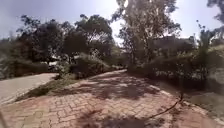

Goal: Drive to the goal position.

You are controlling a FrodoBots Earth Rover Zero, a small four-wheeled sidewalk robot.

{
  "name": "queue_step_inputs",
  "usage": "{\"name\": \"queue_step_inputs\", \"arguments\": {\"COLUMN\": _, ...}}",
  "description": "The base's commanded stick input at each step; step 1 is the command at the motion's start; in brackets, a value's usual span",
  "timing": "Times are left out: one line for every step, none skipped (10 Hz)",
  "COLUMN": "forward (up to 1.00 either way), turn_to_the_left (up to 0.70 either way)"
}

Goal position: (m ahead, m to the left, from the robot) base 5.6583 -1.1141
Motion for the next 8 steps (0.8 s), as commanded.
{"name": "queue_step_inputs", "arguments": {"forward": 0.30, "turn_to_the_left": 0.00}}
{"name": "queue_step_inputs", "arguments": {"forward": 0.30, "turn_to_the_left": 0.00}}
{"name": "queue_step_inputs", "arguments": {"forward": 0.30, "turn_to_the_left": 0.00}}
{"name": "queue_step_inputs", "arguments": {"forward": 0.30, "turn_to_the_left": 0.00}}
{"name": "queue_step_inputs", "arguments": {"forward": 0.30, "turn_to_the_left": 0.00}}
{"name": "queue_step_inputs", "arguments": {"forward": 0.30, "turn_to_the_left": 0.00}}
{"name": "queue_step_inputs", "arguments": {"forward": 0.30, "turn_to_the_left": 0.00}}
{"name": "queue_step_inputs", "arguments": {"forward": 0.30, "turn_to_the_left": 0.00}}
